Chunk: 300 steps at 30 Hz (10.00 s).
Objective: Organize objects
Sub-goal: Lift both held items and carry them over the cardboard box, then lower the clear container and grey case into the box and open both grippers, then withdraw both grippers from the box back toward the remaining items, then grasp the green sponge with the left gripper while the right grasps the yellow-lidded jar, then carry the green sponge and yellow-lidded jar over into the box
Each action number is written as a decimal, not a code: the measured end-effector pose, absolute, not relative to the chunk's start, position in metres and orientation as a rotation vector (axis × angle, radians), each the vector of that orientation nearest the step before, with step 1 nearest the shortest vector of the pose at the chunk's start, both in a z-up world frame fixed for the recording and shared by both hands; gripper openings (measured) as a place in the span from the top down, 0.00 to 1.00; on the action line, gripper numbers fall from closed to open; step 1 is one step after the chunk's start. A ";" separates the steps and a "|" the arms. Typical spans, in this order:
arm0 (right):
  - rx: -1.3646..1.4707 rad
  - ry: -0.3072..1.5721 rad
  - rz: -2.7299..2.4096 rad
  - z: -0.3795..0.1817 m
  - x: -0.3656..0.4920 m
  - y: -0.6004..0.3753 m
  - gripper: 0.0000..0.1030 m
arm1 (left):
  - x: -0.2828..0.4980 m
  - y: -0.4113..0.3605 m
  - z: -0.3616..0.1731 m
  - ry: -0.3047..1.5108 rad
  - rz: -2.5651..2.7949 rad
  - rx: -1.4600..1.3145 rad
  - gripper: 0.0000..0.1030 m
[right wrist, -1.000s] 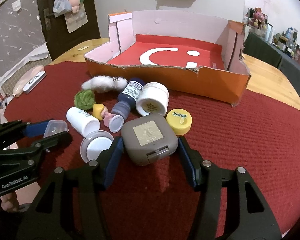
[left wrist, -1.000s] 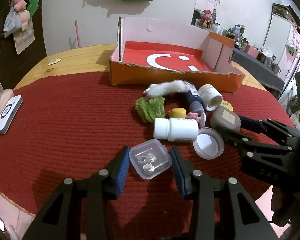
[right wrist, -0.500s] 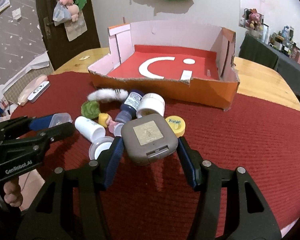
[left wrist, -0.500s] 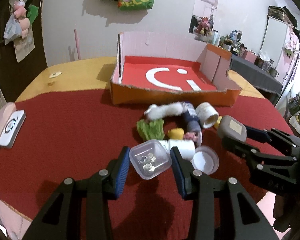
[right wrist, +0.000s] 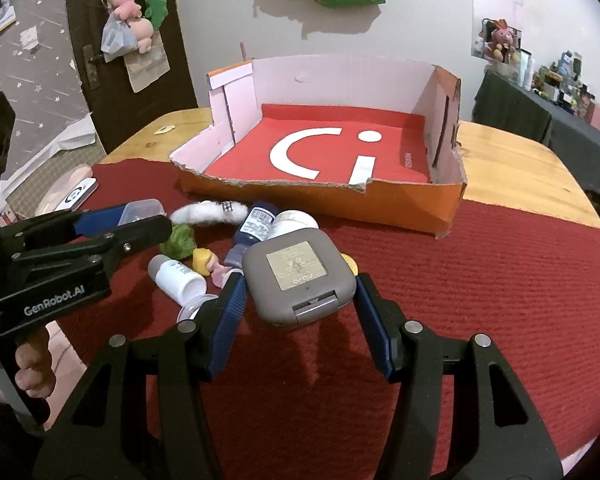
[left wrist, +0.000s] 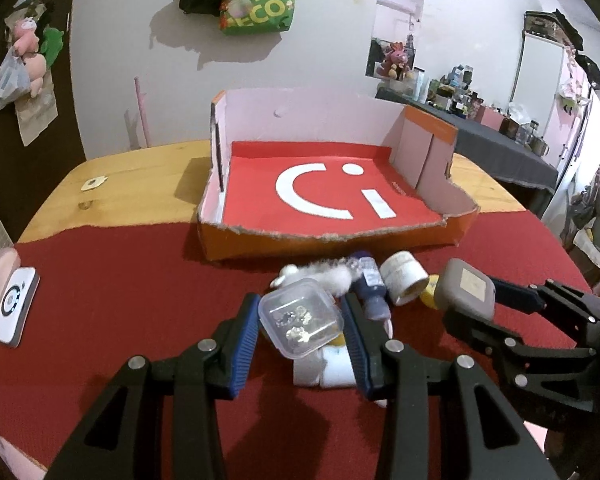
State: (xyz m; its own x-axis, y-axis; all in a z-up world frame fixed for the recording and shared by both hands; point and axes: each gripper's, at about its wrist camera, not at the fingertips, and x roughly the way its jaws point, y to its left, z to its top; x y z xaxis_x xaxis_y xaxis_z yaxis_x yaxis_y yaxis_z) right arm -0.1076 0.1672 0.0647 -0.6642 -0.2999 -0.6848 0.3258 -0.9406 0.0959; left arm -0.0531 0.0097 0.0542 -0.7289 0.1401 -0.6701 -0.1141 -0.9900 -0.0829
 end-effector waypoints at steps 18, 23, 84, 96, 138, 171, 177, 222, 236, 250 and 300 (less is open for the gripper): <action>1.030 0.043 -2.598 0.085 -0.132 0.165 0.48 | -0.089 0.012 0.071 -0.036 2.780 -1.072 0.58; 1.043 0.036 -2.603 0.089 -0.143 0.166 0.48 | -0.103 0.009 0.077 -0.048 2.769 -1.077 0.58; 1.359 0.109 -2.445 0.050 -0.270 0.161 0.50 | -0.221 0.014 0.025 -0.052 2.600 -1.388 0.58; 1.362 0.040 -2.485 0.053 -0.281 0.171 0.50 | -0.237 0.021 0.024 -0.029 2.621 -1.397 0.58; 1.279 -0.013 -2.509 0.067 -0.261 0.173 0.49 | -0.219 0.020 0.034 -0.006 2.637 -1.370 0.42; 1.130 -0.037 -2.552 0.102 -0.186 0.170 0.18 | -0.133 -0.010 0.072 -0.041 2.752 -1.219 0.02; 1.115 -0.031 -2.557 0.103 -0.173 0.170 0.10 | -0.119 -0.005 0.073 0.010 2.772 -1.196 0.00; 1.246 0.016 -2.565 0.057 -0.135 0.179 0.49 | -0.086 -0.008 0.033 -0.019 2.687 -1.317 0.32; 1.314 0.026 -2.530 0.036 -0.153 0.175 0.60 | -0.093 -0.007 0.019 -0.045 2.631 -1.354 0.51; 1.308 0.030 -2.528 0.037 -0.156 0.173 0.71 | -0.092 -0.004 0.021 -0.060 2.609 -1.331 0.66; 1.111 0.025 -2.527 0.107 -0.186 0.162 0.72 | -0.135 0.006 0.089 -0.055 2.649 -1.139 0.67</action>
State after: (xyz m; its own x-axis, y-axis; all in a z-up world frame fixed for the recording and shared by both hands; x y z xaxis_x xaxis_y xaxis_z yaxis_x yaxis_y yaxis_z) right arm -0.1862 0.1620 0.1067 -0.6160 -0.3333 -0.7137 0.3475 -0.9281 0.1335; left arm -0.1352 0.0064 0.0890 -0.6600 0.2489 -0.7088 -0.2193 -0.9662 -0.1351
